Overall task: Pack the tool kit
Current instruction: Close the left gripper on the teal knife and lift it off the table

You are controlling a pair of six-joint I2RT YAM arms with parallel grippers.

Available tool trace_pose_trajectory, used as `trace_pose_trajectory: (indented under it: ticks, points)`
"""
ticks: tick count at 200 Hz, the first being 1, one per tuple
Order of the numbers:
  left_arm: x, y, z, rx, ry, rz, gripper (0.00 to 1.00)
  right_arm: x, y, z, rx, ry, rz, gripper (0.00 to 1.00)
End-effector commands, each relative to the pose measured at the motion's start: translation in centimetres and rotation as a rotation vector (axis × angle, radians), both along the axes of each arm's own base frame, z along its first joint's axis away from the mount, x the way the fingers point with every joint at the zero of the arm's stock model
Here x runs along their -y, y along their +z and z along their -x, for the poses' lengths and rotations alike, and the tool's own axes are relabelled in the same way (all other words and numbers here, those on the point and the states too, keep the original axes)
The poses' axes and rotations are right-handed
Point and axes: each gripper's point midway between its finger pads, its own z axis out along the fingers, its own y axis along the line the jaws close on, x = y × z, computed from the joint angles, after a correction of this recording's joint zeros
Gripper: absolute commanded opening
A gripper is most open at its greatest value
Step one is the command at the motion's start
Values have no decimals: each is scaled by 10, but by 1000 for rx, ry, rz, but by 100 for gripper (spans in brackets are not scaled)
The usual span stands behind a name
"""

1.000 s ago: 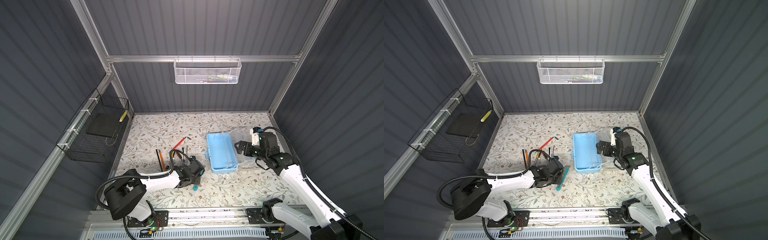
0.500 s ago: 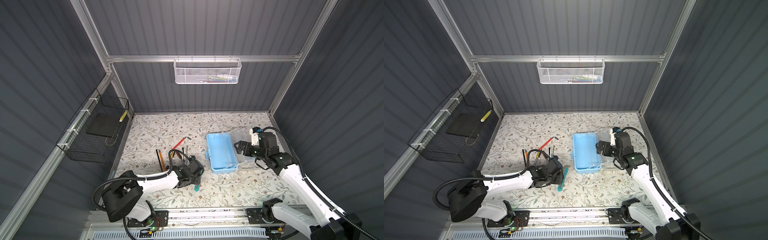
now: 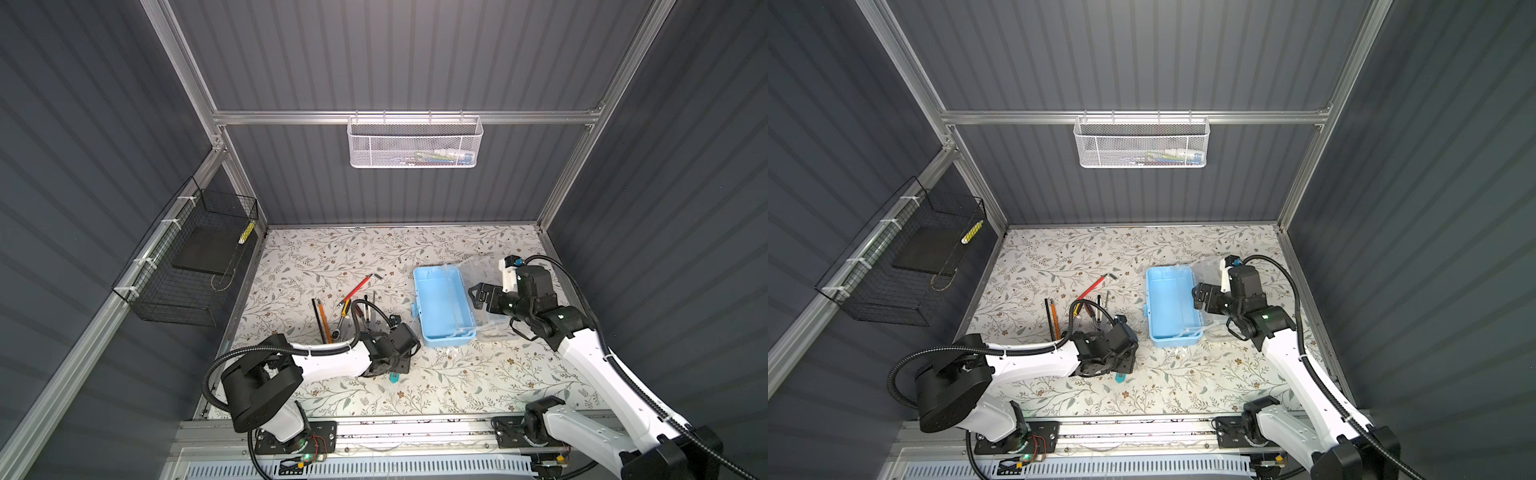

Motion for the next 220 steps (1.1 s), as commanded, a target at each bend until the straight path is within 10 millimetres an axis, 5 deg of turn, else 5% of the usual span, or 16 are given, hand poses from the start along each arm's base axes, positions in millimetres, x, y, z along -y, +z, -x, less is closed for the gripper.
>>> trace_pose_trajectory:
  ticks: [1, 45, 90, 149, 220]
  points:
    - [-14, -16, 8, -46, 12, -82, 56, 4, -1, 2, 8, -2, 16, 99]
    - [-24, -21, 10, -49, 16, -137, 37, 7, -1, 3, 7, -10, 27, 99]
    - [-38, -29, 12, -64, 7, -229, 37, 7, 1, 1, 10, -10, 24, 99]
    - [-48, -28, 12, -53, 17, -269, 50, 8, 3, 2, 16, -13, 23, 99]
    - [-45, -39, 19, -76, -7, -222, 34, 14, 3, 2, 18, -27, 30, 99]
